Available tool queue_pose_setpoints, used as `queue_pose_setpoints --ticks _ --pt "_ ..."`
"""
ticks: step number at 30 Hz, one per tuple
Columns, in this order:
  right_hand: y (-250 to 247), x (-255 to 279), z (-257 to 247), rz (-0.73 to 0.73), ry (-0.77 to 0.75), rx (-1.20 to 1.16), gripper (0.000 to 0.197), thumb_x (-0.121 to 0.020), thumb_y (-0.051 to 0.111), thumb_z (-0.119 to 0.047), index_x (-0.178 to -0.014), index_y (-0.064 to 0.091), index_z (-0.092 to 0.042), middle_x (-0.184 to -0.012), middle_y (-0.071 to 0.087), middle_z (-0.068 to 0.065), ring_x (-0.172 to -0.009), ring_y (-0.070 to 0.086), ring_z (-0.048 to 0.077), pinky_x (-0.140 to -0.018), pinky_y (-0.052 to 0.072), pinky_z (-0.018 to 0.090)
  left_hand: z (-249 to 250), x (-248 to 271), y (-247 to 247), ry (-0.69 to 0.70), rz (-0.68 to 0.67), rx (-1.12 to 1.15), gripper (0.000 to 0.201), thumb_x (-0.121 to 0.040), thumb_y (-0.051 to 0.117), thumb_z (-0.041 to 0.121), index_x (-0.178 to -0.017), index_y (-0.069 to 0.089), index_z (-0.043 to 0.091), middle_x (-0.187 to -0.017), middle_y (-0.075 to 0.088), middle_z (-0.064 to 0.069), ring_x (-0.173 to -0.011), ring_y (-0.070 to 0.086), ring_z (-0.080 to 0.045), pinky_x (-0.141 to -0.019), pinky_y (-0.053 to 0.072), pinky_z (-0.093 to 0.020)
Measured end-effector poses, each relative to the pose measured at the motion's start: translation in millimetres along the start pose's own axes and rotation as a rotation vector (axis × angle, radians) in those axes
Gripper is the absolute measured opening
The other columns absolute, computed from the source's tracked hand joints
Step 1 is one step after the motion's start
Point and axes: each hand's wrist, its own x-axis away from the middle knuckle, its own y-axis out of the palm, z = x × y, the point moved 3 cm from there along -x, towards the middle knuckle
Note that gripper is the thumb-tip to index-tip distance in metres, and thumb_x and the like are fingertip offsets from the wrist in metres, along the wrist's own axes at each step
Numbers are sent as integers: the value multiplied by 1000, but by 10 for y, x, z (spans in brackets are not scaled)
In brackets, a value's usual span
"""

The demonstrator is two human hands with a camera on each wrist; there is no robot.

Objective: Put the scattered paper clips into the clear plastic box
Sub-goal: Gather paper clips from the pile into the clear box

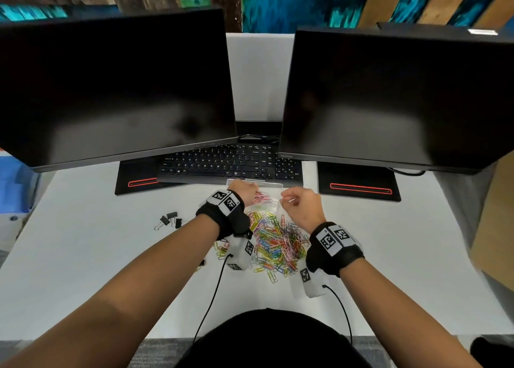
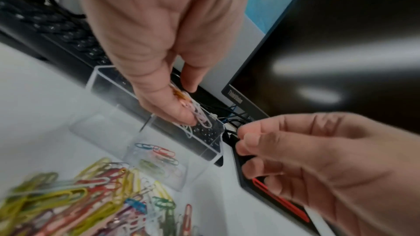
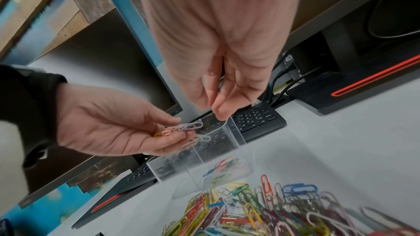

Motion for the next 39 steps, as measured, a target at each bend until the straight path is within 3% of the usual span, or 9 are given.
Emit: queue_pose_setpoints --ticks 4,6,10,15,17,19,22,27,39 --pt "5 10 5 -2 -6 13 19 -87 63 -14 -104 70 -7 -95 70 6 -61 48 -1 -70 40 16 57 -53 26 -64 -59 98 35 -95 46 3 -127 47 -11 -78 57 -7 -67 58 -15 -66 55 -24" --pt "10 -4 -1 -2 -5 13 19 -87 63 -15 -104 70 -8 -96 71 7 -62 50 3 -70 41 16 87 -71 23 -71 -89 122 37 -94 45 0 -130 46 -11 -96 63 -16 -72 60 -18 -67 55 -24" --pt "28 -41 -26 -3 -1 13 20 -87 62 -14 -104 70 -7 -96 71 7 -70 54 9 -71 41 16 111 -69 16 -81 -85 141 42 -92 45 -3 -134 43 -6 -137 49 -22 -118 57 -30 -83 55 -29" --pt "60 -44 -49 -54 -21 126 17 -85 58 -9 -92 73 -7 -91 73 7 -79 63 16 -77 50 22 58 -59 14 11 -54 51 35 -91 50 -3 -125 51 -11 -128 56 -26 -115 59 -34 -91 54 -35" --pt "90 -17 17 -135 -2 218 18 -83 56 -8 -86 74 -7 -91 73 8 -87 66 22 -81 53 27 -10 2 16 81 -38 55 28 -91 53 -3 -117 58 -9 -116 64 -23 -100 66 -29 -81 57 -27" --pt "126 43 102 -235 13 333 20 -84 57 -10 -93 74 -6 -102 71 10 -96 65 25 -87 52 29 -106 56 18 169 -5 -9 20 -90 56 3 -107 65 0 -97 70 -16 -84 68 -21 -63 54 -17" --pt "204 118 249 -305 28 434 27 -87 61 -15 -112 68 -8 -119 59 14 -111 57 29 -96 46 30 -261 124 52 257 -51 -153 14 -87 59 6 -84 68 16 -82 71 -5 -84 67 -21 -64 52 -24" --pt "347 172 408 -267 23 511 29 -89 54 -7 -114 67 -7 -116 51 17 -109 56 32 -89 49 31 -439 181 51 339 -19 -496 23 -82 66 9 -105 71 10 -108 70 -4 -99 65 -17 -85 46 -17" --pt "349 147 349 -159 42 263 27 -77 47 9 -78 69 -7 -86 70 11 -83 64 26 -77 54 32 -629 163 61 286 3 -651 33 -76 72 11 -109 70 9 -114 67 -6 -104 63 -19 -90 50 -23"
